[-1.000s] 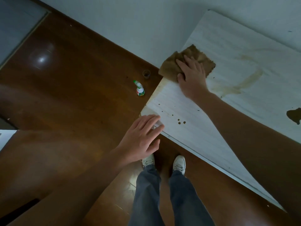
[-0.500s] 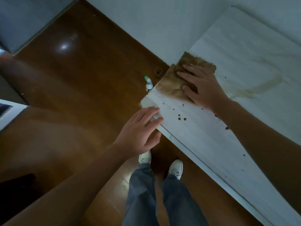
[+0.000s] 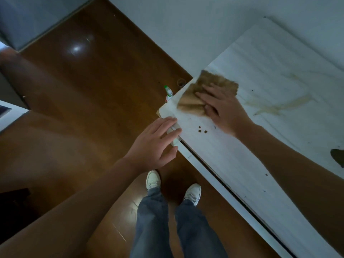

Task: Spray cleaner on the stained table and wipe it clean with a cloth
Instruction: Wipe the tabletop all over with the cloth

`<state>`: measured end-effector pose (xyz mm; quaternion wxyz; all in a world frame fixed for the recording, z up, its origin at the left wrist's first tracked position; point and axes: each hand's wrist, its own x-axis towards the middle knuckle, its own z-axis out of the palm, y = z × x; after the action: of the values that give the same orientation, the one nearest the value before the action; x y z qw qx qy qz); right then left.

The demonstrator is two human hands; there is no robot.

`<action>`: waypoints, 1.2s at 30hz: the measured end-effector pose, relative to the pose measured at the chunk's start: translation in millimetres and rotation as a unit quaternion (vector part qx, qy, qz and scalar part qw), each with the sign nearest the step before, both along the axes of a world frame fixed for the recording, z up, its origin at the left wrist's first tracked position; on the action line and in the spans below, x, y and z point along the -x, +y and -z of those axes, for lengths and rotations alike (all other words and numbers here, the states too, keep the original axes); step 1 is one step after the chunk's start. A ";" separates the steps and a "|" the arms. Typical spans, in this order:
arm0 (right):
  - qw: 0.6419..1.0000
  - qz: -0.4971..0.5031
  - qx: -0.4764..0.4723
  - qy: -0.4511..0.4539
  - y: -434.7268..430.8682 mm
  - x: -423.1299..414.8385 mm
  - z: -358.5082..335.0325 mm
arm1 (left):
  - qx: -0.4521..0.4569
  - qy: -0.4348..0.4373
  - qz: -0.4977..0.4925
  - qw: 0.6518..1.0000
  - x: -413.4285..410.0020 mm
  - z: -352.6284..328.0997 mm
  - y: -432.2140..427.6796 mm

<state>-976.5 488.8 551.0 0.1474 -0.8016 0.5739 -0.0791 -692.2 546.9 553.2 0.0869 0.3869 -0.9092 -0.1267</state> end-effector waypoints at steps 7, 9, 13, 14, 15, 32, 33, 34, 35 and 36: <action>0.992 0.127 0.020 -0.019 -13.4 -40.6 -0.2 | -0.002 0.002 0.003 1.000 -7.9 6.7 -0.5; 0.999 0.037 0.020 -0.021 1.4 -53.7 2.2 | -0.014 -0.005 0.007 1.000 -10.4 7.9 0.1; 0.999 -0.041 0.003 -0.015 7.1 -31.6 -1.0 | -0.011 -0.003 0.017 1.000 -10.9 5.8 -3.7; 1.000 -0.015 0.002 -0.011 3.2 -20.3 -0.8 | -0.009 -0.003 0.020 1.000 -10.9 5.1 -4.8; 1.000 0.029 0.004 -0.010 -1.7 -7.6 -1.0 | -0.007 -0.004 0.023 1.000 -10.9 4.7 -6.0; 0.990 0.143 0.009 0.011 -55.9 63.1 -2.4 | 0.013 -0.033 0.004 0.999 57.3 -7.0 -70.2; 0.987 0.161 0.010 0.010 -66.2 70.5 -2.9 | 0.013 -0.039 0.003 0.999 60.3 -7.8 -72.9; 0.984 0.180 0.011 0.011 -76.4 77.3 -3.1 | 0.011 -0.041 0.002 0.999 61.8 -8.1 -73.6; 0.980 0.199 0.012 0.011 -86.4 84.0 -3.3 | 0.007 -0.040 0.002 0.999 62.8 -7.7 -73.3; 0.976 0.216 0.013 0.009 -96.5 90.7 -3.9 | 0.001 -0.038 0.000 0.999 63.1 -6.7 -72.6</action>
<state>-1067.2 392.2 554.9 0.1112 -0.6612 0.7339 -0.1088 -755.3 474.3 559.8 0.0530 0.3914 -0.9119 -0.1114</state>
